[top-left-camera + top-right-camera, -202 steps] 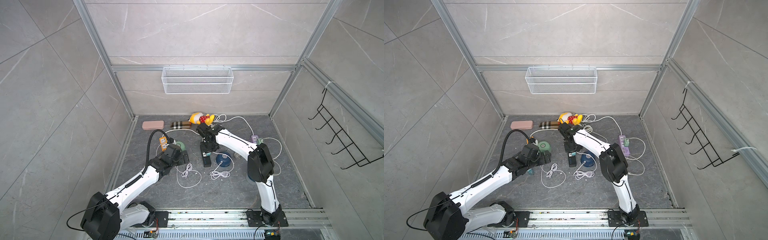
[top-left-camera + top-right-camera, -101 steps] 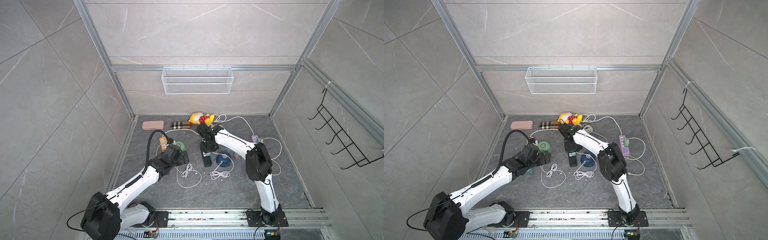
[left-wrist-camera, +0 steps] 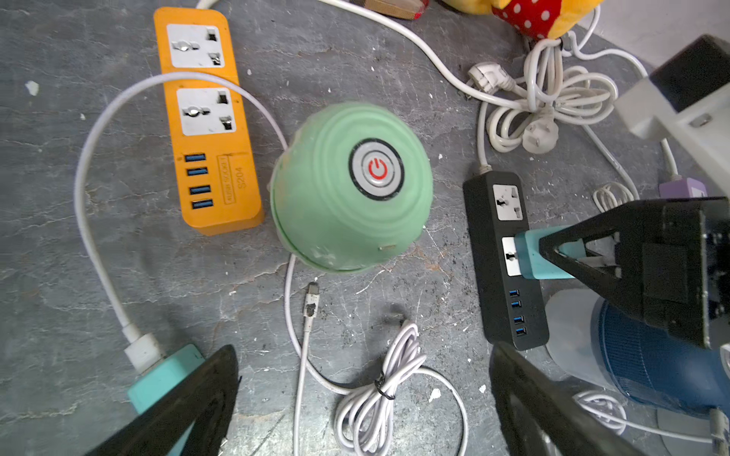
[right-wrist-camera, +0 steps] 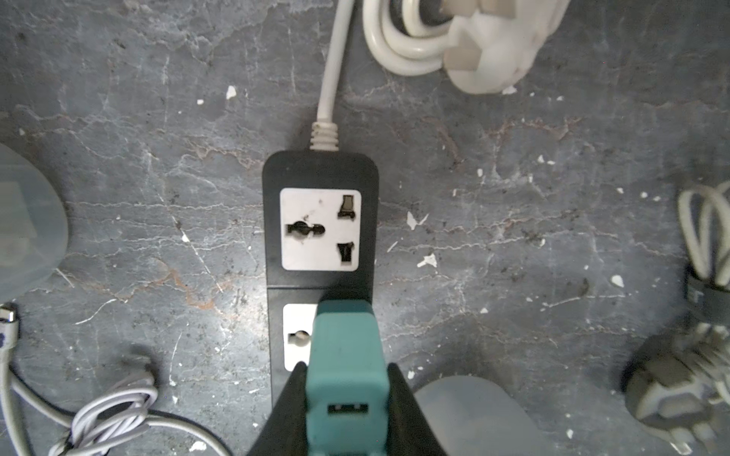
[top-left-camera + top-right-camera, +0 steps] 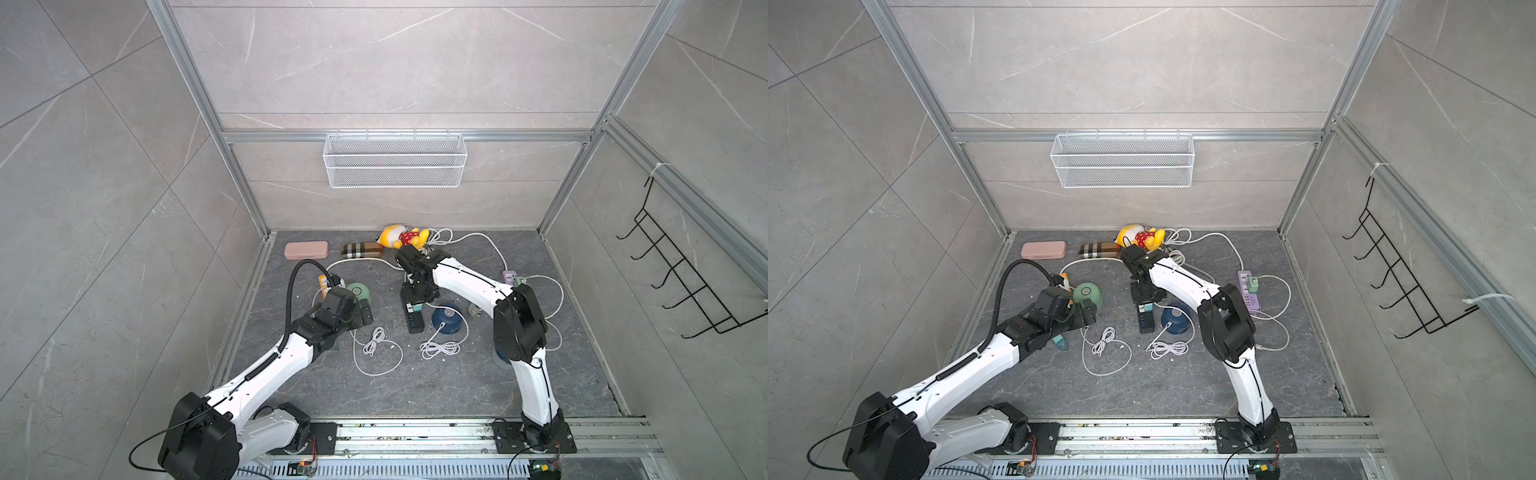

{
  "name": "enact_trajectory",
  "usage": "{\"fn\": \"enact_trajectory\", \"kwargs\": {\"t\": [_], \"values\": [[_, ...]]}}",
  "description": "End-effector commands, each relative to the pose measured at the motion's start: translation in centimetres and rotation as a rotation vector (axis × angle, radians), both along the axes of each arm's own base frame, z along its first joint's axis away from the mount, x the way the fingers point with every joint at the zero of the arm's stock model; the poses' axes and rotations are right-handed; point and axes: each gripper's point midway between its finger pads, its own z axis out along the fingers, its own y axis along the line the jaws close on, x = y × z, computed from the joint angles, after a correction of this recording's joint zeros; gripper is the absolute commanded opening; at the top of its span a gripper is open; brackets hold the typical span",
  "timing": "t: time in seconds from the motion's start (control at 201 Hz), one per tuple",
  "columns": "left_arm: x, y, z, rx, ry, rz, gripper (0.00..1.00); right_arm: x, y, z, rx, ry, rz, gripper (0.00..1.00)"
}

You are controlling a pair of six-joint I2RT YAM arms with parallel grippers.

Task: Charge the cordless meat grinders
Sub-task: Insert the plug into the socket, then pick up the charging cable from the center of the board.

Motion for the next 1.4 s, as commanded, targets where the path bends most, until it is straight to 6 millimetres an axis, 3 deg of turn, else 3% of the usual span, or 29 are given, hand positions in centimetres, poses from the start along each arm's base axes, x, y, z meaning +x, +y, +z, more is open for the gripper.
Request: {"fn": "enact_trajectory", "kwargs": {"t": [0.0,0.179,0.329,0.378,0.493,0.652,0.727,0.852,0.966,1.16,1.399], "values": [[0.7,0.9,3.3,-0.007,-0.064,0.005,1.0,1.1,-5.9,-2.1,-0.136,0.034,-0.054,0.0],[1.2,2.3,4.1,0.011,-0.064,0.036,1.0,2.0,-7.3,-1.7,-0.135,0.027,-0.067,0.0],[1.6,3.4,4.0,0.004,-0.041,0.062,1.0,2.1,-6.1,-1.4,-0.06,0.043,-0.047,0.0],[1.7,3.6,3.9,-0.009,-0.034,0.067,1.0,2.1,-5.4,-1.1,-0.03,0.042,-0.037,0.13],[1.8,4.1,3.9,-0.024,-0.023,0.078,0.99,2.1,-4.1,1.4,0.044,-0.009,-0.024,0.35],[1.5,4.3,3.7,-0.032,-0.003,0.077,0.95,2.1,-3.0,6.2,0.122,-0.098,-0.007,0.43],[1.2,4.0,3.3,-0.04,0.018,0.062,0.85,1.9,-2.6,8.5,0.149,-0.139,0.006,0.45],[0.2,3.6,1.6,-0.042,0.081,0.039,0.62,1.1,-1.8,11.5,0.177,-0.196,0.04,0.46],[-1.7,3.1,-0.7,-0.05,0.154,0.031,0.49,0.1,-1.2,14.1,0.171,-0.255,0.073,0.46],[-4.7,1.4,-4.0,0.033,0.223,0.005,0.46,-2.1,0.0,16.8,0.18,-0.312,0.122,0.39],[-5.6,0.3,-8.0,0.168,0.292,0.003,0.45,-5.6,2.7,16.8,0.203,-0.305,0.198,0.36]]}}
